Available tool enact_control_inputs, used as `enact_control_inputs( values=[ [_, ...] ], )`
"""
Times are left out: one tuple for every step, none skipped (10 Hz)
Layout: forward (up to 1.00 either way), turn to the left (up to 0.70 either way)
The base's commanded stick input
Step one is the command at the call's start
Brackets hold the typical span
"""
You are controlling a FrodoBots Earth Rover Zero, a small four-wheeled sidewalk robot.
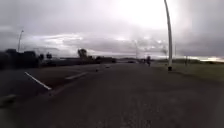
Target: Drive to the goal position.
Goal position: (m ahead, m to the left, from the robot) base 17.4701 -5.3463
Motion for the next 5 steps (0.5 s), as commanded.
enact_control_inputs(
  values=[
    [1.00,0.00],
    [1.00,0.00],
    [1.00,0.00],
    [1.00,0.00],
    [1.00,0.00]
  ],
)
